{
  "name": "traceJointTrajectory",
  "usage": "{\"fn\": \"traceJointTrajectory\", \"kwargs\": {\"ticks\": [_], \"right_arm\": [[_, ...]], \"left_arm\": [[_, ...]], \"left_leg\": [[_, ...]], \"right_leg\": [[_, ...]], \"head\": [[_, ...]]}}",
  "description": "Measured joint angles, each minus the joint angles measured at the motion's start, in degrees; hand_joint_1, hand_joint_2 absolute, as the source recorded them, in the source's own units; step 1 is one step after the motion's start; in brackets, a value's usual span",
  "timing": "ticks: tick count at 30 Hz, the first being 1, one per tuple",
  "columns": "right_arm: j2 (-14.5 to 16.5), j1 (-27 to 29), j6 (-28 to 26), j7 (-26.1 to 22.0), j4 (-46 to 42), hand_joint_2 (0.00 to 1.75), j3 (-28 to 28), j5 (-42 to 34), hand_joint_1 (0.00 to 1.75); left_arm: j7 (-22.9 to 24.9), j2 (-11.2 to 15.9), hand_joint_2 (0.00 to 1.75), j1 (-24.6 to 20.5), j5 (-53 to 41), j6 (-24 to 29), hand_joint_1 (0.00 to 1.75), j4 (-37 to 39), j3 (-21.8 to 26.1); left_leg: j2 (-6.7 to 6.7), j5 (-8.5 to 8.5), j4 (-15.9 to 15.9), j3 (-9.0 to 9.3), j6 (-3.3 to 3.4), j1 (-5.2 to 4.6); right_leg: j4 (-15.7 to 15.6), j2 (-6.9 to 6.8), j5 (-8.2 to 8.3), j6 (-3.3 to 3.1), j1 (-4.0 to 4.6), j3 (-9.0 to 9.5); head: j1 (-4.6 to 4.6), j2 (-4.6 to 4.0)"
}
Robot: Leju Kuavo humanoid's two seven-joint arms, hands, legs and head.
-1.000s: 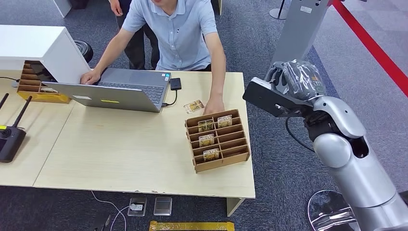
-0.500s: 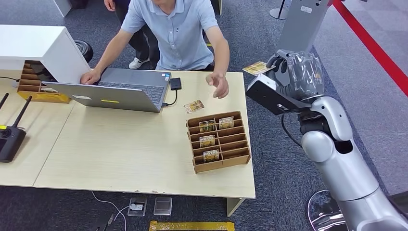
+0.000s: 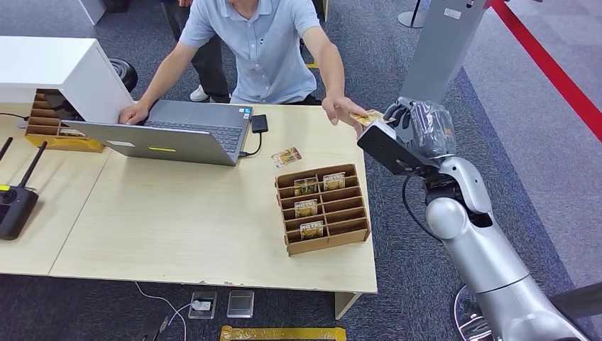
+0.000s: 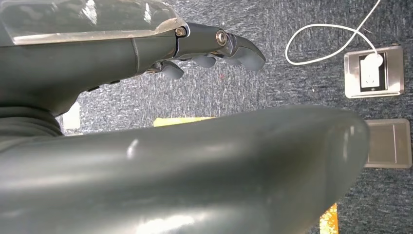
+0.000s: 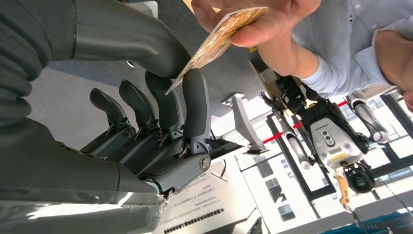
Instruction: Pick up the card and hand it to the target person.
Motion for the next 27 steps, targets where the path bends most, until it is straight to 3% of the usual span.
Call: {"fn": "traceJointTrajectory", "kwargs": {"ticks": [3, 7, 14, 23, 27], "right_arm": [[0.1, 0.0, -0.1, 0.3, 0.5, 1.75, 0.0, -0.6, 1.55], [0.2, 0.1, 0.0, 0.4, 1.2, 1.75, 0.1, -1.1, 0.0], [0.5, 0.9, 0.0, -0.1, 1.6, 1.75, 0.1, -4.1, 0.0], [-0.4, 6.4, 3.1, -8.0, -2.7, 1.75, -1.8, -33.3, 0.0], [-0.9, 7.5, 3.1, -8.5, -3.8, 1.75, -2.0, -36.6, 0.0]], "left_arm": [[0.0, 0.0, 0.0, 0.0, -0.1, 0.0, 0.0, 0.0, 0.0], [-0.2, 0.0, 0.0, 0.0, -0.3, 0.0, 0.0, 0.0, 0.0], [0.0, 0.0, 0.0, 0.0, -0.3, 0.6, 0.0, 0.0, 0.0], [0.0, 0.0, 0.0, 0.1, 0.9, 1.3, 0.0, 0.0, 0.0], [0.0, 0.0, 0.0, 0.1, 1.0, 1.4, 0.0, 0.0, 0.0]], "left_leg": [[0.0, 0.0, 0.0, 0.0, 0.0, 0.0], [0.0, 0.0, 0.0, 0.0, 0.0, 0.0], [0.0, 0.0, 0.0, 0.0, 0.0, 0.0], [0.0, 0.0, 0.0, 0.01, 0.0, 0.0], [0.0, 0.0, 0.0, 0.01, 0.0, 0.0]], "right_leg": [[0.0, 0.0, 0.0, 0.0, 0.0, 0.0], [0.0, 0.0, 0.0, 0.0, 0.0, 0.0], [0.0, 0.0, 0.0, 0.0, 0.0, -0.01], [0.0, 0.0, 0.0, 0.0, 0.0, -0.04], [0.0, 0.0, 0.0, 0.0, 0.0, -0.04]], "head": [[-0.01, 0.01], [-0.01, 0.0], [0.0, 0.01], [-0.01, 0.01], [0.0, 0.0]]}}
